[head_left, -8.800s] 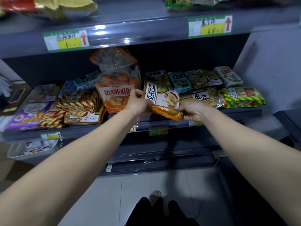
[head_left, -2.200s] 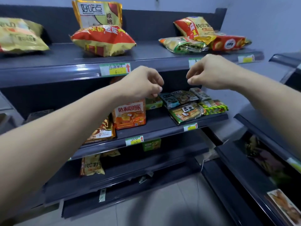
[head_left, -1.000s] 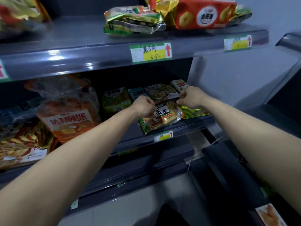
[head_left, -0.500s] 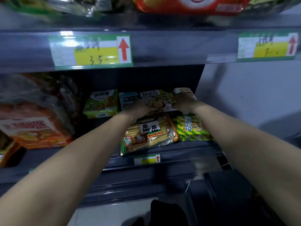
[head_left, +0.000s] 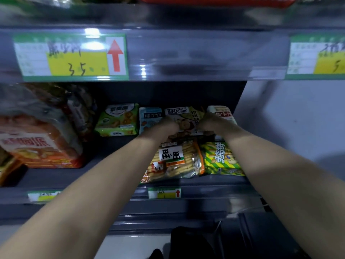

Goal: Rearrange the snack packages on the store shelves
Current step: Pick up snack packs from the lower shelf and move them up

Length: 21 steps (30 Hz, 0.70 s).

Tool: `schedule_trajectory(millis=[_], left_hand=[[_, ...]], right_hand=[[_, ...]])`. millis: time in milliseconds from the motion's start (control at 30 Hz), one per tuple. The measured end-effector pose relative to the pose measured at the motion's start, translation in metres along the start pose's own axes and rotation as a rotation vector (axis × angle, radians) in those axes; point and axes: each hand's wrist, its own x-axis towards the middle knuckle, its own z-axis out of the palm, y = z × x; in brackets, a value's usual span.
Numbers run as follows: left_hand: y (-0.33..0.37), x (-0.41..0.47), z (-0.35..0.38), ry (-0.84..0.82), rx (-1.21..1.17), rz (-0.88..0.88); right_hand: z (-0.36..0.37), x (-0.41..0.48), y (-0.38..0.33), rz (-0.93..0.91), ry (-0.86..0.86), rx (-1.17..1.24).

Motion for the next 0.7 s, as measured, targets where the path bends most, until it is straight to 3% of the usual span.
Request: schedule_trajectory(millis=[267, 567, 700], left_hand=[[-0.004, 0.019, 0.003, 0.038, -0.272, -0.1], [-0.003, 0.011, -0.008, 0.211, 0.042, -0.008], [0.002, 0.013, -0.016, 0.273, 0.04, -0.007]], right_hand=[[0.002, 0.011, 0.001, 0.078, -0.017, 0.341], [-0.011, -0.001, 0.0, 0.15, -0.005, 0.521], [-0.012, -0.013, 0.001, 0.171, 0.028, 0.662]])
